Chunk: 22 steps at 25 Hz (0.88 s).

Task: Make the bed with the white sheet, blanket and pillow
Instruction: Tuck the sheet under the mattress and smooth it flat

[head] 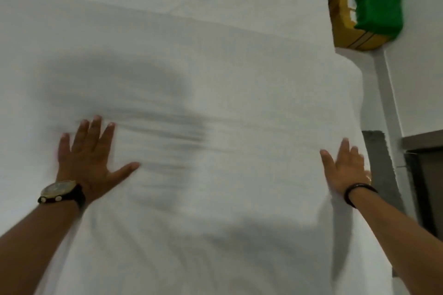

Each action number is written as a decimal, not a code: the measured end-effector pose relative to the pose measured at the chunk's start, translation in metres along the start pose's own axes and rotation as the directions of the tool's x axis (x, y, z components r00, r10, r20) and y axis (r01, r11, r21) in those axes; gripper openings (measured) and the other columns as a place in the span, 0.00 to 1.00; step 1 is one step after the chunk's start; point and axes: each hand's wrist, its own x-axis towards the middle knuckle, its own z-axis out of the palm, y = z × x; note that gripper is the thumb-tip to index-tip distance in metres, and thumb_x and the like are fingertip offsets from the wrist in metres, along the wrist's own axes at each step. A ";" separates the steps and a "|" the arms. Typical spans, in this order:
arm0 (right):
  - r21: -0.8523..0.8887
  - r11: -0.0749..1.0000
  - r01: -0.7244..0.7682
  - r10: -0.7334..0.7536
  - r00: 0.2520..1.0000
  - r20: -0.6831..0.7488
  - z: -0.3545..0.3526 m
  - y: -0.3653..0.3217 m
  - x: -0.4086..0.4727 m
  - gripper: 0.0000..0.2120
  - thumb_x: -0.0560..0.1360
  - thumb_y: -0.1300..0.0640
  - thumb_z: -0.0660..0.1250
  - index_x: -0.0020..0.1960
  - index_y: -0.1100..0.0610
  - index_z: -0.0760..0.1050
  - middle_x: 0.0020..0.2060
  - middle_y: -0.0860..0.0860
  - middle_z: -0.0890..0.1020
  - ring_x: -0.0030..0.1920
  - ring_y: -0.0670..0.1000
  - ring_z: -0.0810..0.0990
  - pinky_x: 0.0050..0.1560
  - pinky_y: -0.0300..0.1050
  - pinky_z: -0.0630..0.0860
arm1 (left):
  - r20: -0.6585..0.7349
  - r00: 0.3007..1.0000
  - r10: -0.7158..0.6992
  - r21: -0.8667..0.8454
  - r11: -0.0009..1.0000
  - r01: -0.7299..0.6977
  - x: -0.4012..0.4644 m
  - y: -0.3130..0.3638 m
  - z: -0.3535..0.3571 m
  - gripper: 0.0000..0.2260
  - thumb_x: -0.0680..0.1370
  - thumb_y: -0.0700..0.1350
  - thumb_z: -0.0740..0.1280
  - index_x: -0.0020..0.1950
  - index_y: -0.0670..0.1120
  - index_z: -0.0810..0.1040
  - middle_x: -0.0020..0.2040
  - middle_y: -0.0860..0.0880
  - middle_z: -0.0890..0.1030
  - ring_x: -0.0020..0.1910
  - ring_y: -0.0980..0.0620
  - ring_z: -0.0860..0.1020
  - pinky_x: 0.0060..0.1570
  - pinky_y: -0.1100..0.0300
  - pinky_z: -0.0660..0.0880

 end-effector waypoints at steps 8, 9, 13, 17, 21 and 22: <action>-0.208 0.546 0.812 -0.838 0.535 -0.109 0.078 -0.261 -0.075 0.34 0.78 0.32 0.40 0.76 0.48 0.61 0.77 0.55 0.61 0.77 0.59 0.54 0.69 0.73 0.49 | -0.148 0.944 0.296 0.025 0.955 -0.296 0.133 0.069 -0.039 0.47 0.71 0.78 0.38 0.82 0.51 0.43 0.83 0.48 0.41 0.81 0.47 0.41 0.75 0.42 0.34; -0.215 0.562 0.799 -0.826 0.555 -0.100 0.076 -0.271 -0.065 0.34 0.77 0.31 0.40 0.77 0.46 0.58 0.78 0.53 0.58 0.78 0.57 0.49 0.69 0.74 0.43 | -0.140 0.923 0.359 0.083 0.933 -0.350 0.153 0.083 -0.045 0.47 0.70 0.78 0.37 0.82 0.51 0.42 0.83 0.47 0.42 0.81 0.47 0.41 0.75 0.39 0.35; -0.192 0.791 0.581 -0.611 0.768 -0.194 0.026 -0.233 0.059 0.40 0.72 0.25 0.43 0.79 0.42 0.45 0.79 0.48 0.41 0.78 0.53 0.36 0.69 0.70 0.31 | -0.053 0.939 0.340 0.111 0.937 -0.332 0.228 0.110 -0.066 0.52 0.62 0.84 0.40 0.75 0.56 0.26 0.78 0.52 0.28 0.79 0.52 0.31 0.74 0.40 0.30; -0.150 0.946 0.288 -0.312 0.934 -0.174 -0.034 -0.163 0.169 0.43 0.69 0.22 0.38 0.78 0.41 0.36 0.77 0.45 0.34 0.77 0.50 0.32 0.71 0.69 0.33 | -0.104 0.959 0.262 0.030 0.965 -0.261 0.264 0.109 -0.067 0.59 0.60 0.85 0.43 0.80 0.51 0.34 0.81 0.51 0.33 0.79 0.56 0.34 0.72 0.47 0.27; 0.267 0.963 0.039 -0.021 0.997 -0.073 -0.067 -0.111 0.237 0.51 0.64 0.17 0.44 0.79 0.42 0.41 0.80 0.49 0.45 0.79 0.53 0.45 0.75 0.62 0.44 | -0.104 0.964 0.246 -0.032 0.968 -0.250 0.282 0.108 -0.053 0.56 0.63 0.83 0.47 0.81 0.52 0.37 0.82 0.51 0.41 0.78 0.58 0.33 0.77 0.35 0.46; 0.393 0.919 0.004 0.019 0.998 -0.056 -0.067 -0.103 0.246 0.54 0.61 0.16 0.45 0.79 0.45 0.44 0.80 0.51 0.51 0.78 0.54 0.50 0.76 0.60 0.49 | -0.104 0.965 0.241 -0.044 0.968 -0.247 0.282 0.108 -0.050 0.55 0.64 0.83 0.46 0.81 0.53 0.36 0.82 0.51 0.42 0.78 0.59 0.32 0.77 0.33 0.48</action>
